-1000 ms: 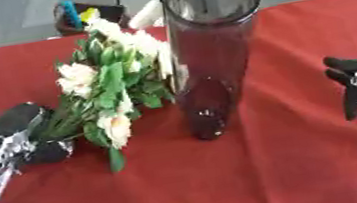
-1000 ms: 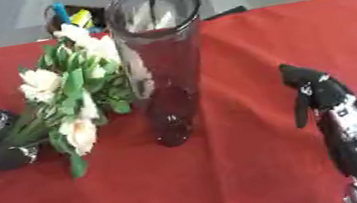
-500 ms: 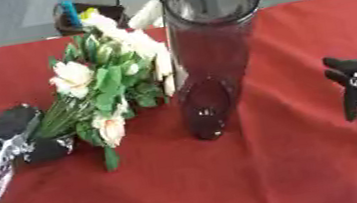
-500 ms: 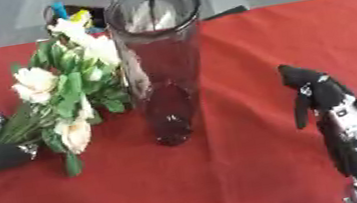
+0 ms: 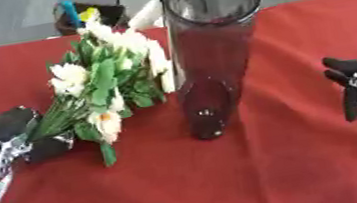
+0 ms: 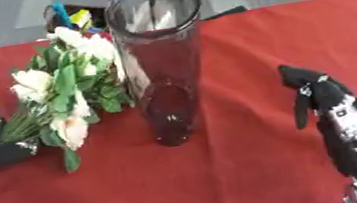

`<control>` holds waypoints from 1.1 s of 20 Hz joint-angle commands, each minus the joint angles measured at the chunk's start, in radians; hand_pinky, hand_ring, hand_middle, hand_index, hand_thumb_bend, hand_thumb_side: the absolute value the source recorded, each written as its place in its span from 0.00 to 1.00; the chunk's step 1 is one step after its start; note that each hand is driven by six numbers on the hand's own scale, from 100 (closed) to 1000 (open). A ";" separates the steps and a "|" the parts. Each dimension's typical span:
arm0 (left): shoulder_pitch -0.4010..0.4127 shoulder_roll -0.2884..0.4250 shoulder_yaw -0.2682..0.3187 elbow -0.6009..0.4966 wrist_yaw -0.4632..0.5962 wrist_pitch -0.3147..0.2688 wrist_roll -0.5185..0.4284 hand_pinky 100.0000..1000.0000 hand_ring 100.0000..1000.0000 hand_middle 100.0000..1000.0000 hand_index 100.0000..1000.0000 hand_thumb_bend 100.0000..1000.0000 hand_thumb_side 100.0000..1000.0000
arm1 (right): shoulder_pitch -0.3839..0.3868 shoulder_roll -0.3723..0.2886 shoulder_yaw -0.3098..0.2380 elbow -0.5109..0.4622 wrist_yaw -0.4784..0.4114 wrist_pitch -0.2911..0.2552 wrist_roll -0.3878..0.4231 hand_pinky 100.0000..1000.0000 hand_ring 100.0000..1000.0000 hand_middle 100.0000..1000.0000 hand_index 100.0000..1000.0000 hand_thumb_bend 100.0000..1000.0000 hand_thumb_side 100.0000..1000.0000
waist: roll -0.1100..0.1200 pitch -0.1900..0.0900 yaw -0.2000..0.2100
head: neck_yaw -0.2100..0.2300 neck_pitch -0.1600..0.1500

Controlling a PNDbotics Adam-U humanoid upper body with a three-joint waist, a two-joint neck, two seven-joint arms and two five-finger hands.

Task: Arrange flowers into the vase.

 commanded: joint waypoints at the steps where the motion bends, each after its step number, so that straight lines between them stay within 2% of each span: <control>1: -0.010 0.043 0.030 -0.048 0.031 0.007 0.004 0.00 0.00 0.00 0.01 0.00 0.70 | -0.001 -0.002 0.001 -0.016 0.002 0.000 0.003 0.92 0.92 0.16 0.79 0.00 1.00 | 0.000 -0.026 0.005 | -0.005 -0.007; 9: -0.016 0.059 0.078 -0.120 0.077 0.064 0.071 0.00 0.00 0.00 0.00 0.00 0.68 | 0.002 -0.005 0.000 -0.016 -0.003 -0.003 0.004 0.92 0.92 0.16 0.79 0.00 1.00 | -0.004 -0.031 0.012 | -0.008 -0.005; 19: -0.013 0.067 0.103 -0.178 0.109 0.084 0.097 0.00 0.00 0.00 0.00 0.00 0.69 | 0.006 -0.005 -0.004 -0.016 -0.005 -0.007 0.003 0.92 0.92 0.16 0.79 0.00 1.00 | -0.007 -0.035 0.015 | -0.008 -0.001; 22: -0.044 0.057 0.149 -0.229 0.126 0.083 0.128 0.00 0.00 0.00 0.00 0.00 0.70 | 0.011 -0.008 -0.013 -0.016 -0.007 -0.018 -0.010 0.92 0.91 0.16 0.79 0.00 1.00 | -0.010 -0.040 0.015 | -0.011 0.005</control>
